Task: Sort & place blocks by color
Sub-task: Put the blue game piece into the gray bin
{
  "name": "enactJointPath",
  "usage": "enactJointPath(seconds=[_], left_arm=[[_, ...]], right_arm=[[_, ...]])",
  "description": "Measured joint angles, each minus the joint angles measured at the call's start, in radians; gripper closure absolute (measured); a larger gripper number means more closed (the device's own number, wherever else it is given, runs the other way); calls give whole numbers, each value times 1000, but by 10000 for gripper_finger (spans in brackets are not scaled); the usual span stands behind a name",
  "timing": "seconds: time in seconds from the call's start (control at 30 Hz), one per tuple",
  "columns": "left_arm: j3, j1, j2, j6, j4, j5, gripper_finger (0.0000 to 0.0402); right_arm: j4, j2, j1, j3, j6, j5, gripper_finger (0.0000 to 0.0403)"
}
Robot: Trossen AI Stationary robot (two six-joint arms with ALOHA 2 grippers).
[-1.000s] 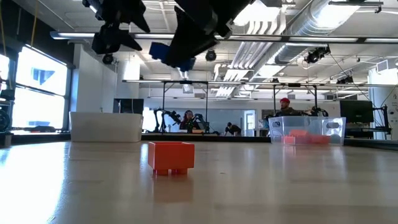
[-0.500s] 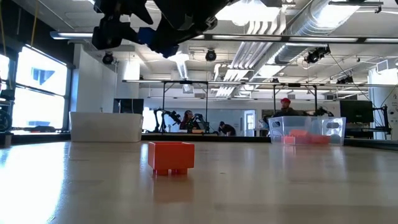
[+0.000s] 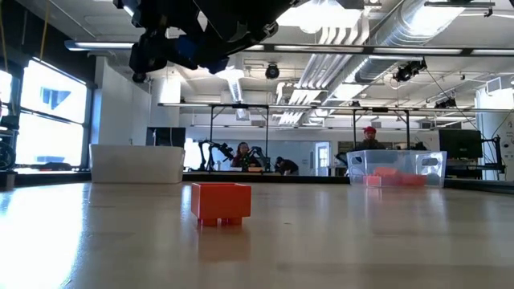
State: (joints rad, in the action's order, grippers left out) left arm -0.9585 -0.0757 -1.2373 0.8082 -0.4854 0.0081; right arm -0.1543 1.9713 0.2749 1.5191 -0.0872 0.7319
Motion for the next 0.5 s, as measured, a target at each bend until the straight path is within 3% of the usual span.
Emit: enactJointPath(seconds=[0.37, 0.5], left_arm=[[0, 6, 0, -78, 18, -6, 320], [0, 5, 0, -86, 15, 5, 330]], right_arm=[[-6, 0, 1, 0, -5, 9, 295], [-6, 0, 1, 0, -11, 9, 294]])
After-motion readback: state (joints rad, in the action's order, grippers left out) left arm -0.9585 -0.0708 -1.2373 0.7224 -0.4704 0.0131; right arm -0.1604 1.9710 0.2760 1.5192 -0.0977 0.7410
